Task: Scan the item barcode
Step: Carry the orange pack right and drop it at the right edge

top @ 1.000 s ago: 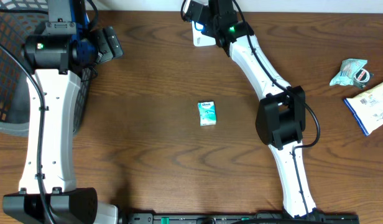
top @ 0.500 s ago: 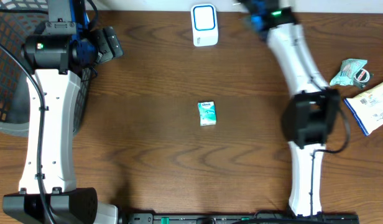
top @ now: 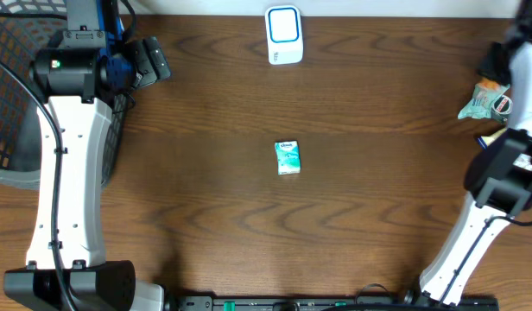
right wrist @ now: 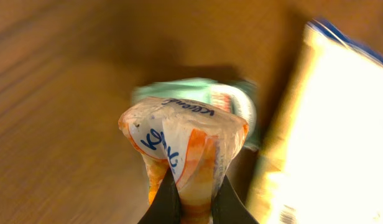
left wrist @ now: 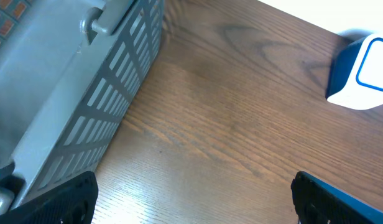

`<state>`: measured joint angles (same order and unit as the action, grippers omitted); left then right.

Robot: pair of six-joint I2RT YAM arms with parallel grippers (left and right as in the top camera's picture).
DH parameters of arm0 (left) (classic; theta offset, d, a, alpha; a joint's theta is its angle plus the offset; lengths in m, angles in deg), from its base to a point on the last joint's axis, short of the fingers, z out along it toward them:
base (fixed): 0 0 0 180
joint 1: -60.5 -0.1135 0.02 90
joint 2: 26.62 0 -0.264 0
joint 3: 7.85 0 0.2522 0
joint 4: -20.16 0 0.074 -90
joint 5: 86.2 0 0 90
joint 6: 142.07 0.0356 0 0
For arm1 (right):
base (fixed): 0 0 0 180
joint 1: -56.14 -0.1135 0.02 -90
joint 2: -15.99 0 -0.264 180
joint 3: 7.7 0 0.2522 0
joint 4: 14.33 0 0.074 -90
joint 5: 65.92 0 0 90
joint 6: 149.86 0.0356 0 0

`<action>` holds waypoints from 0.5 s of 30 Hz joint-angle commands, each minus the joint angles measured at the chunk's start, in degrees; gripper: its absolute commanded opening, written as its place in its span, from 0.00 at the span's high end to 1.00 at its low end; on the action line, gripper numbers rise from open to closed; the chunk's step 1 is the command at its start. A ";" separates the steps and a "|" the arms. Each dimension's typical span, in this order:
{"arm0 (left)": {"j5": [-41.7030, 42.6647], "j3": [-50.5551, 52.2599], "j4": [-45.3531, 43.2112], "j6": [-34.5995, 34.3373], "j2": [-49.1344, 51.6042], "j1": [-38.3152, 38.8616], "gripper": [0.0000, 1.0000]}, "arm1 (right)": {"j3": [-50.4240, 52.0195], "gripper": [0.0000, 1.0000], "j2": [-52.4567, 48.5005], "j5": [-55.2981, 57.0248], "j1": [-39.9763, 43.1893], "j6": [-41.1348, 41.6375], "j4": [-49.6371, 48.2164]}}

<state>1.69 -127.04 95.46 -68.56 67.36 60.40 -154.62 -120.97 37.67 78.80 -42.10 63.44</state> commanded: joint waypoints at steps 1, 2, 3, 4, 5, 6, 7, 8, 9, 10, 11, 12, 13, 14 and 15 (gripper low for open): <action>-0.94 -0.17 0.13 -0.11 0.02 0.07 0.02 | -0.13 0.99 1.64 -0.52 3.10 10.93 1.81; -0.94 -0.17 0.13 -0.11 0.02 0.07 0.02 | -0.09 0.99 1.64 -1.07 3.76 10.88 1.97; -0.94 -0.17 0.13 -0.11 0.02 0.07 0.02 | 0.02 0.99 1.64 -1.62 4.59 10.88 2.32; -0.94 -0.17 0.13 -0.11 0.02 0.07 0.02 | 0.28 0.99 1.64 -1.90 5.51 10.86 2.67; -0.94 -0.17 0.13 -0.11 0.02 0.04 0.02 | 0.37 0.99 1.64 -1.92 5.88 10.86 2.82; -0.94 -0.17 0.13 -0.11 0.02 0.04 0.02 | 0.66 0.98 1.64 -1.92 6.29 10.86 2.93; -0.94 -0.17 0.13 -0.11 0.02 0.04 0.02 | 0.94 0.98 1.64 -1.90 6.62 10.84 2.95; -0.94 -0.17 0.13 -0.11 0.02 0.04 0.02 | 1.18 0.97 1.62 -1.92 6.86 10.84 2.93; -0.94 -0.17 0.13 -0.11 0.02 0.04 0.02 | 1.46 0.94 1.62 -1.90 6.97 10.88 2.84; -0.94 -0.17 0.13 -0.11 0.02 0.07 0.02 | 1.86 0.84 1.62 -1.92 7.04 10.86 2.47; -0.94 -0.17 0.13 -0.11 0.02 0.04 0.02 | 2.05 0.73 1.62 -1.95 7.02 10.86 2.34; -0.94 -0.17 0.13 -0.11 0.02 0.04 0.02 | 2.10 0.62 1.62 -1.95 6.91 10.84 2.29; -0.94 -0.17 0.13 -0.11 0.02 0.07 0.02 | 2.10 0.53 1.62 -2.05 6.84 10.80 2.29; -0.94 -0.17 0.13 -0.11 0.02 0.07 0.02 | 2.10 0.44 1.62 -2.69 6.73 9.92 2.19; -0.94 -0.17 0.13 -0.11 0.02 0.07 0.02 | 2.10 0.41 1.62 -3.65 6.60 8.70 1.95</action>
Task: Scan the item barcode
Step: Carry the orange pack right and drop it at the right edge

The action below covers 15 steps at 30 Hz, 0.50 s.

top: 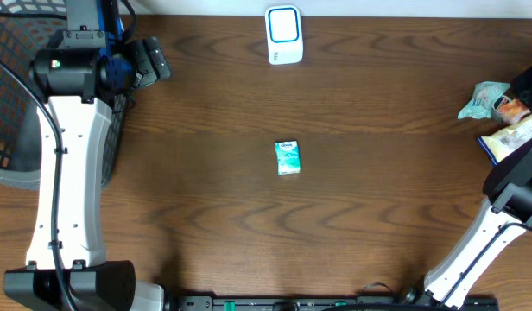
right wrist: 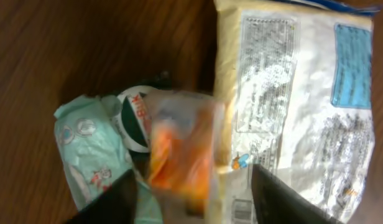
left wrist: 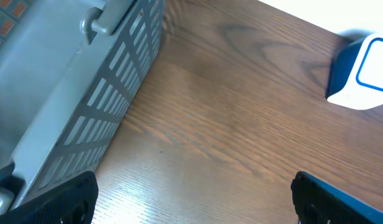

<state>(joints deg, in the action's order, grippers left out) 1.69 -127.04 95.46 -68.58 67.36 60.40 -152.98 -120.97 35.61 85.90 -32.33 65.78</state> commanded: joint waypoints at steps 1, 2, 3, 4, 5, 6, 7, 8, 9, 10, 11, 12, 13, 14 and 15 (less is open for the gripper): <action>-0.94 -0.17 0.13 -0.09 0.02 0.07 0.02 | 0.46 0.40 1.62 -3.26 -0.63 -2.93 -0.74; -0.94 -0.17 0.13 -0.09 0.02 0.04 0.02 | 0.46 0.39 1.62 -4.92 -0.79 -4.57 -0.98; -0.94 -0.17 0.13 -0.09 0.02 0.04 0.02 | 0.44 0.38 1.62 -6.71 -0.94 -6.29 -1.14; -0.94 -0.17 0.13 -0.09 0.02 0.07 0.02 | 0.42 0.38 1.64 -7.87 -1.05 -7.28 -1.16; -0.94 -0.17 0.15 -0.09 0.02 0.07 0.02 | 0.33 0.38 1.66 -8.83 -1.20 -7.80 -1.09; -0.94 -0.17 0.13 -0.09 0.02 0.04 0.02 | 0.24 0.37 1.77 -9.70 -1.31 -7.91 -0.92; -0.94 -0.17 0.13 -0.09 0.02 0.04 0.02 | 0.22 0.37 2.01 -10.93 -1.44 -7.91 -0.72; -0.94 -0.17 0.13 -0.09 0.02 0.04 0.02 | 0.22 0.38 2.25 -12.57 -1.57 -7.91 -0.55; -0.94 -0.17 0.13 -0.09 0.02 0.04 0.02 | 0.22 0.38 2.73 -15.26 -1.75 -7.91 -0.50; -0.94 -0.17 0.13 -0.09 0.02 0.07 0.02 | 0.22 0.38 3.26 -18.16 -1.97 -7.89 -0.46; -0.94 -0.17 0.13 -0.09 0.02 0.07 0.02 | 0.22 0.39 3.91 -22.45 -2.25 -7.93 -0.48; -0.94 -0.17 0.13 -0.09 0.02 0.07 0.02 | 0.22 0.39 4.55 -26.38 -2.56 -8.59 -0.55; -0.94 -0.17 0.13 -0.09 0.02 0.04 0.02 | 0.22 0.39 5.25 -31.15 -3.08 -11.10 -0.70; -0.94 -0.17 0.13 -0.09 0.02 0.07 0.02 | 0.22 0.39 5.90 -35.15 -3.67 -13.68 -0.76; -0.94 -0.17 0.13 -0.09 0.02 0.04 0.02 | 0.22 0.41 6.73 -38.91 -4.52 -16.50 -0.57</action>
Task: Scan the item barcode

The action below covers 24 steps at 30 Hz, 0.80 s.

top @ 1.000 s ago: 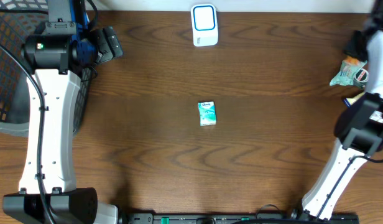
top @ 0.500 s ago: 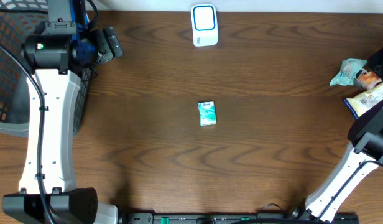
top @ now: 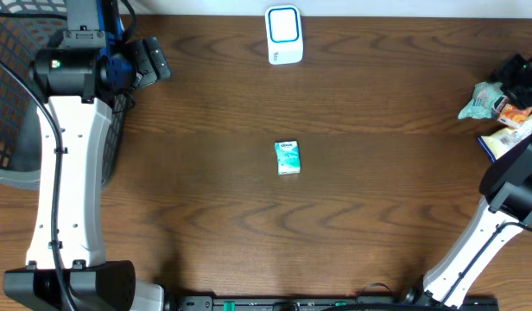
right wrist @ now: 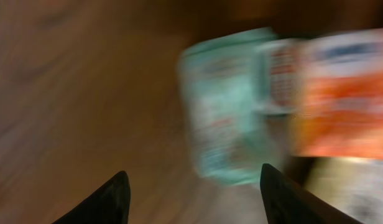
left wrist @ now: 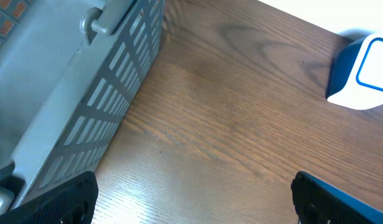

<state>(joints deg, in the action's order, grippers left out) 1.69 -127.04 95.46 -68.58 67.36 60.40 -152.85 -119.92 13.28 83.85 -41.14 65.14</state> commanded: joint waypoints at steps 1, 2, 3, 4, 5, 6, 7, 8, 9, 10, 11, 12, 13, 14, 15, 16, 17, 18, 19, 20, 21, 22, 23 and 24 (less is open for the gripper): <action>-0.94 -0.17 0.13 -0.09 0.02 0.07 0.02 | 0.09 0.41 6.45 -18.62 -3.32 -9.68 0.59; -0.94 -0.17 0.13 -0.09 0.02 0.04 0.02 | 0.09 0.42 7.26 -19.87 -4.37 -11.45 1.31; -0.94 -0.17 0.13 -0.09 0.02 0.04 0.02 | 0.09 0.41 8.74 -20.85 -7.15 -14.80 3.48; -0.94 -0.17 0.13 -0.09 0.02 0.07 0.02 | 0.09 0.41 9.22 -20.94 -8.70 -16.44 4.79; -0.94 -0.17 0.13 -0.09 0.02 0.04 0.02 | 0.09 0.41 9.46 -20.90 -10.47 -17.46 6.05; -0.94 -0.17 0.13 -0.09 0.02 0.04 0.02 | 0.09 0.40 9.53 -20.85 -12.04 -18.12 7.19; -0.94 -0.17 0.13 -0.09 0.02 0.07 0.02 | 0.11 0.40 9.51 -20.85 -14.12 -18.91 8.68; -0.94 -0.17 0.13 -0.09 0.02 0.07 0.02 | 0.15 0.41 9.33 -20.79 -15.85 -19.65 9.99; -0.94 -0.17 0.13 -0.09 0.02 0.07 0.02 | 0.22 0.42 9.16 -20.76 -17.97 -20.65 11.63; -0.94 -0.17 0.13 -0.09 0.02 0.07 0.02 | 0.44 0.48 8.90 -20.46 -20.11 -21.84 13.03; -0.94 -0.17 0.13 -0.09 0.02 0.07 0.02 | 0.76 0.57 8.72 -19.89 -21.92 -22.60 13.79; -0.94 -0.17 0.13 -0.09 0.02 0.07 0.03 | 1.46 0.60 8.41 -18.60 -24.28 -22.67 14.19; -0.94 -0.17 0.13 -0.09 0.02 0.07 0.02 | 2.32 0.61 8.24 -17.51 -26.29 -22.67 14.19; -0.94 -0.17 0.13 -0.09 0.02 0.07 0.02 | 3.78 0.61 8.13 -16.50 -28.63 -22.67 13.68; -0.94 -0.17 0.13 -0.09 0.02 0.07 0.02 | 5.68 0.61 8.09 -15.85 -31.15 -22.67 13.03; -0.94 -0.17 0.13 -0.09 0.02 0.07 0.02 | 6.91 0.61 8.07 -15.54 -32.83 -22.67 12.68; -0.94 -0.17 0.13 -0.09 0.02 0.07 0.02 | 8.79 0.62 8.09 -14.99 -35.15 -22.67 12.15; -0.94 -0.17 0.13 -0.09 0.02 0.04 0.02 | 10.51 0.69 8.09 -14.25 -37.38 -22.67 11.76; -0.94 -0.17 0.13 -0.09 0.02 0.04 0.02 | 11.85 0.74 8.07 -13.27 -39.15 -22.64 11.37; -0.94 -0.17 0.13 -0.09 0.02 0.04 0.02 | 13.20 0.78 8.07 -11.98 -41.05 -22.64 10.82; -0.94 -0.17 0.13 -0.09 0.02 0.07 0.02 | 14.53 0.80 8.07 -10.49 -42.97 -22.32 10.05; -0.94 -0.17 0.13 -0.09 0.02 0.07 0.02 | 15.65 0.80 8.07 -9.20 -44.61 -21.46 9.20; -0.94 -0.17 0.13 -0.09 0.02 0.07 0.02 | 16.87 0.80 8.09 -7.58 -46.49 -20.02 8.04; -0.94 -0.17 0.13 -0.09 0.02 0.07 0.02 | 17.81 0.81 8.07 -5.97 -48.24 -18.53 7.15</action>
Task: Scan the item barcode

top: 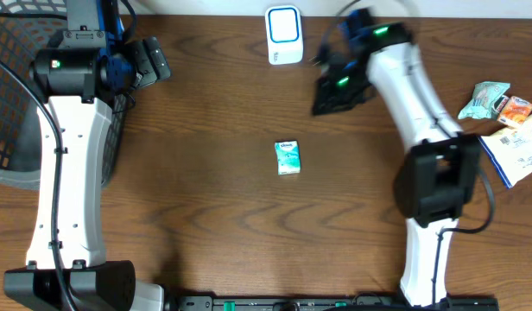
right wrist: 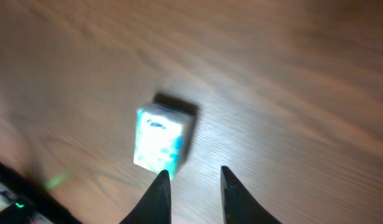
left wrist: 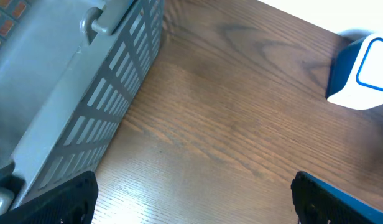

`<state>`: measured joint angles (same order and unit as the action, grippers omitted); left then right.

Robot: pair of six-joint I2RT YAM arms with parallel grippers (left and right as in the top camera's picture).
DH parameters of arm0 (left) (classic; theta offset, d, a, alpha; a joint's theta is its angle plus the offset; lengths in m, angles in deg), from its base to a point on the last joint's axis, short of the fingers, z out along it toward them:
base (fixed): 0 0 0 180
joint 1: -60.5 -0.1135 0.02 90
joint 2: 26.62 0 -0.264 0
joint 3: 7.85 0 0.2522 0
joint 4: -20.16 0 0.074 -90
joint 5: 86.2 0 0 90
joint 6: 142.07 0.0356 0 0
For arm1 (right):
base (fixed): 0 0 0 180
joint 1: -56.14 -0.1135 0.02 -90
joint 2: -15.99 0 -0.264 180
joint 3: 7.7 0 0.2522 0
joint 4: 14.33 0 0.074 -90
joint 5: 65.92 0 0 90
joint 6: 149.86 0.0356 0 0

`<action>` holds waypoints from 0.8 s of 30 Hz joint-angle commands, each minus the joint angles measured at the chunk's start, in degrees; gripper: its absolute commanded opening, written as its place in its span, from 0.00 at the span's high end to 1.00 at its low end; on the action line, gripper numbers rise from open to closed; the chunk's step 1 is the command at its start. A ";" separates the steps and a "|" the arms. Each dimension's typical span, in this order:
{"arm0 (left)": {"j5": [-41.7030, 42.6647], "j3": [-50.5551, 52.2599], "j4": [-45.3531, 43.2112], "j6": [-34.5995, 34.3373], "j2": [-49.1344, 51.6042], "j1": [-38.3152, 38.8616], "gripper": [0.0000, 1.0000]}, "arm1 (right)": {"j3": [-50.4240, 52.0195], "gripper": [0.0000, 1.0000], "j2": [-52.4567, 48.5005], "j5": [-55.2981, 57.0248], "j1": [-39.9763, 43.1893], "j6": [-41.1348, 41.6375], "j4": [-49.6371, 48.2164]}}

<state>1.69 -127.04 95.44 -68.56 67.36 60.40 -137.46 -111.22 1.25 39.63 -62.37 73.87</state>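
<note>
A small teal and white box [top: 288,158] lies flat at the middle of the table; in the right wrist view the box [right wrist: 160,142] is just ahead of the left fingertip. My right gripper [top: 326,97] hangs up and to the right of it, open [right wrist: 194,186] with nothing between the fingers. A white scanner with a blue face [top: 283,34] stands at the far edge, and the scanner [left wrist: 364,71] also shows in the left wrist view. My left gripper [top: 152,60] is wide open [left wrist: 194,202] over bare wood at the far left.
A dark mesh basket [top: 11,86] stands at the left edge, and the basket's wall [left wrist: 73,93] is close to my left gripper. Snack packets [top: 489,97] and a white bag [top: 518,142] lie at the right edge.
My right arm has moved from the snack packets at the right edge to the middle of the table, near the teal box. Its fingers stand closer together. The left arm has not moved.
My right gripper was shut on an orange snack packet at the right edge. Then it was open with the packet lying among the others there. It stayed open over that pile, and now hangs open near the teal box. The left arm kept still throughout.
</note>
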 commanded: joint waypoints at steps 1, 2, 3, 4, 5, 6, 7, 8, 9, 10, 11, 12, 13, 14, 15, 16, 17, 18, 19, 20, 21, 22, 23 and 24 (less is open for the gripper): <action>-0.94 -0.17 0.15 -0.11 0.02 0.07 0.02 | 3.10 0.81 -0.63 7.50 -5.42 3.76 -2.01; -0.94 -0.17 0.15 -0.11 0.02 0.04 0.02 | 3.76 0.81 -0.63 8.92 -6.82 4.74 -2.45; -0.94 -0.17 0.15 -0.11 0.02 0.04 0.02 | 4.57 0.81 -0.63 10.47 -8.61 6.19 -2.91; -0.94 -0.17 0.15 -0.11 0.02 0.07 0.02 | 5.11 0.81 -0.63 11.34 -9.86 7.28 -3.17; -0.94 -0.17 0.15 -0.11 0.02 0.04 0.02 | 5.66 0.83 -0.63 12.48 -11.06 8.59 -3.45; -0.94 -0.17 0.15 -0.11 0.02 0.04 0.02 | 6.45 0.84 -0.63 14.58 -12.48 10.69 -3.93; -0.94 -0.17 0.15 -0.11 0.02 0.04 0.02 | 7.39 0.84 -0.63 17.20 -13.79 12.70 -4.48; -0.94 -0.17 0.15 -0.11 0.02 0.04 0.02 | 8.22 0.82 -0.63 19.56 -14.82 14.21 -4.87; -0.94 -0.17 0.15 -0.11 0.02 0.04 0.02 | 9.11 0.79 -0.63 22.01 -15.87 15.67 -5.14; -0.94 -0.17 0.15 -0.11 0.02 0.07 0.02 | 10.21 0.77 -0.63 24.44 -17.05 17.16 -5.44; -0.94 -0.17 0.15 -0.11 0.02 0.07 0.02 | 11.13 0.77 -0.63 25.92 -17.99 18.27 -5.68; -0.94 -0.17 0.15 -0.11 0.02 0.04 0.02 | 12.28 0.76 -0.63 27.08 -19.10 19.15 -6.16; -0.94 -0.17 0.15 -0.11 0.02 0.07 0.02 | 13.44 0.74 -0.63 27.65 -20.17 19.23 -6.88; -0.94 -0.17 0.15 -0.11 0.02 0.04 0.02 | 14.25 0.68 -0.63 28.00 -20.96 19.23 -7.50; -0.94 -0.17 0.15 -0.11 0.02 0.04 0.02 | 14.93 0.64 -0.63 28.55 -21.59 19.26 -7.96; -0.94 -0.17 0.15 -0.11 0.02 0.07 0.02 | 15.74 0.61 -0.63 29.05 -22.25 19.26 -8.63; -0.94 -0.17 0.17 -0.11 0.02 0.04 0.02 | 16.46 0.60 -0.63 29.55 -22.69 19.28 -9.29; -0.94 -0.17 0.15 -0.11 0.02 0.07 0.02 | 17.16 0.60 -0.63 30.27 -23.02 19.76 -9.81; -0.94 -0.17 0.15 -0.11 0.02 0.07 0.02 | 17.79 0.60 -0.63 31.01 -23.23 20.20 -10.23; -0.94 -0.17 0.15 -0.11 0.02 0.04 0.02 | 18.62 0.61 -0.63 32.22 -23.26 20.85 -10.58; -0.94 -0.17 0.15 -0.11 0.02 0.04 0.02 | 19.41 0.63 -0.63 33.62 -23.23 21.35 -10.69; -0.94 -0.17 0.15 -0.11 0.02 0.07 0.02 | 19.93 0.66 -0.63 34.97 -23.10 21.84 -10.62; -0.94 -0.17 0.15 -0.11 0.02 0.04 0.02 | 20.39 0.68 -0.63 36.30 -22.84 22.27 -10.54; -0.94 -0.17 0.15 -0.11 0.02 0.04 0.02 | 20.79 0.71 -0.63 37.48 -22.43 22.27 -10.54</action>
<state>1.69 -127.04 95.44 -68.58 67.36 60.40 -119.25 -111.20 32.62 16.20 -42.74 63.09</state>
